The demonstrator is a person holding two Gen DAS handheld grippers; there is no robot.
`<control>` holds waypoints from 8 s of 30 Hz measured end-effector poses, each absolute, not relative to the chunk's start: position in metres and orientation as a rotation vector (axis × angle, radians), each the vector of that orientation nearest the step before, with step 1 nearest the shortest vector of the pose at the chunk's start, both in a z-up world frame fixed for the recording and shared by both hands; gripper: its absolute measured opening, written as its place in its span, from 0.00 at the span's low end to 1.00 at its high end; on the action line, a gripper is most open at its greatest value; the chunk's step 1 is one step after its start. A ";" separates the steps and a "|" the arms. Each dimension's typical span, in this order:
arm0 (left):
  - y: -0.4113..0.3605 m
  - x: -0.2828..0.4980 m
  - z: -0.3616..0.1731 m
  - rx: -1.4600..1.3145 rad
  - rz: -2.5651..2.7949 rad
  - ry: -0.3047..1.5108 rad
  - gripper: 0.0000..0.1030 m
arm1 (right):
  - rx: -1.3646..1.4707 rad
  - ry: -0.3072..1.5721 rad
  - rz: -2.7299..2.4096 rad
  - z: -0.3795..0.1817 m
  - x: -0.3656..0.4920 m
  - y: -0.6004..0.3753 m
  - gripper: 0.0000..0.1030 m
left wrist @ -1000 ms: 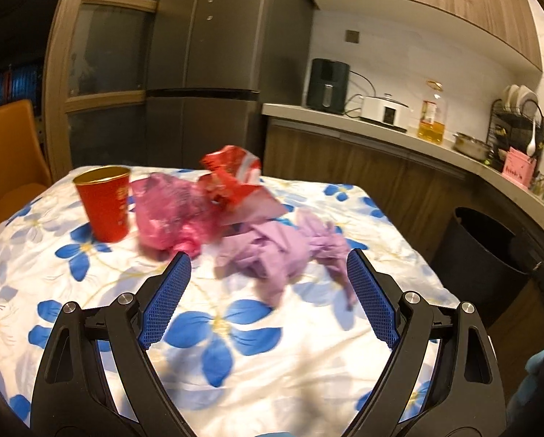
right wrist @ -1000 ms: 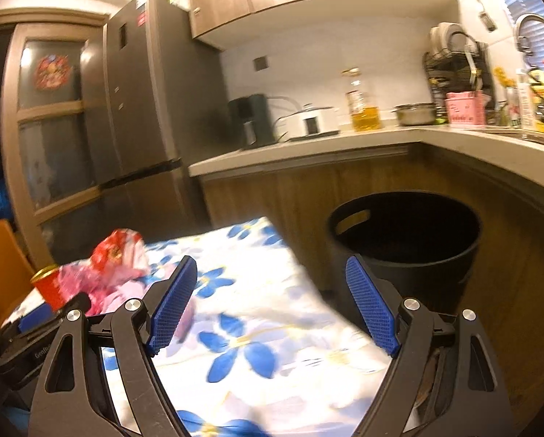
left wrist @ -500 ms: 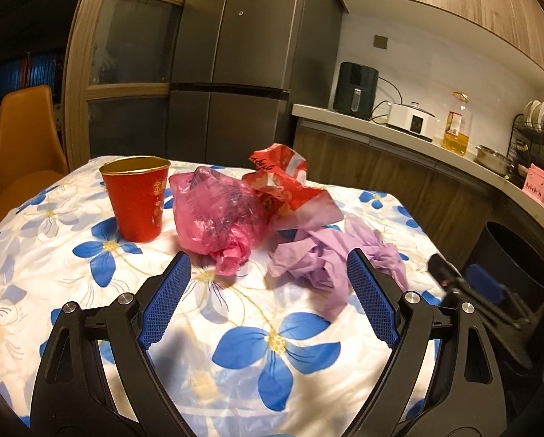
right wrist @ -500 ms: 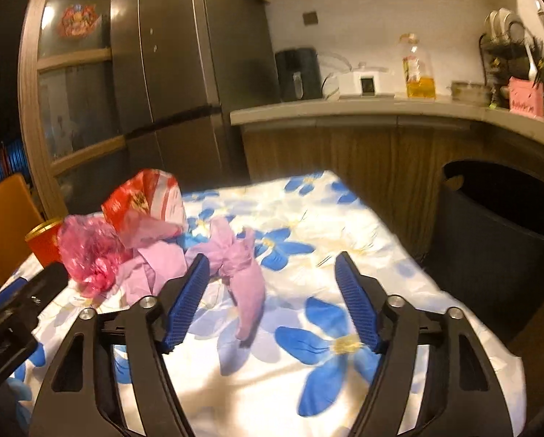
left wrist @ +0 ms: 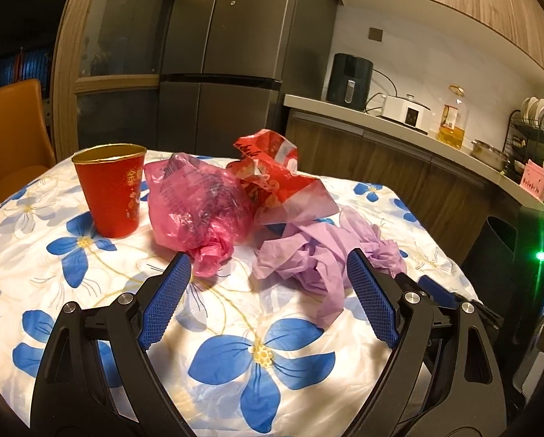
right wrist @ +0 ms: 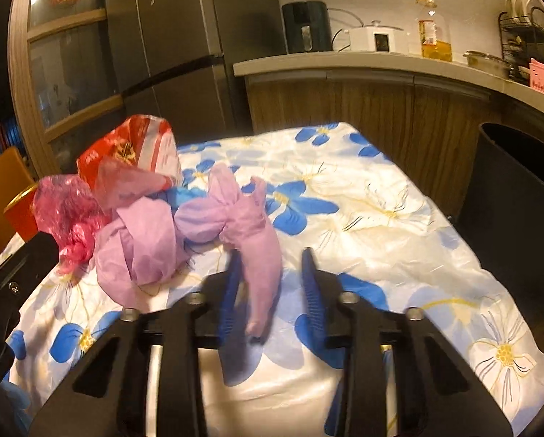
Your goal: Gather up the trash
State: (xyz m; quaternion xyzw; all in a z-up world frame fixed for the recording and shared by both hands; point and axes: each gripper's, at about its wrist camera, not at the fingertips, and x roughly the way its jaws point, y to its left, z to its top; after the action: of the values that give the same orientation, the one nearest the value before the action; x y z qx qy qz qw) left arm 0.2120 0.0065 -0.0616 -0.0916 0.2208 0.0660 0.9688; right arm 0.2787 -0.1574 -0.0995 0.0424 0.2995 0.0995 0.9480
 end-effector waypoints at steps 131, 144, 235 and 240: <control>-0.295 0.303 0.007 -0.007 -0.537 0.459 0.65 | 0.301 0.250 -0.180 0.006 0.212 -0.441 0.44; -0.252 0.286 0.013 -0.091 -0.558 0.456 0.79 | 0.309 0.228 -0.175 0.010 0.192 -0.432 0.60; -0.092 0.235 -0.025 -0.107 0.023 0.370 0.79 | 0.217 0.204 -0.110 -0.008 0.155 -0.339 0.66; -0.044 0.239 -0.025 -0.152 0.106 0.378 0.79 | 0.197 0.223 -0.042 -0.009 0.169 -0.301 0.66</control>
State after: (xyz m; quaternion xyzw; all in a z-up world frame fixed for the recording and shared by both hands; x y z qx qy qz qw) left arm 0.2386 -0.0441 -0.0250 -0.0752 0.1874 0.0526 0.9780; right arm 0.1685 -0.3010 -0.0093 0.0980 0.1110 -0.0207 0.9888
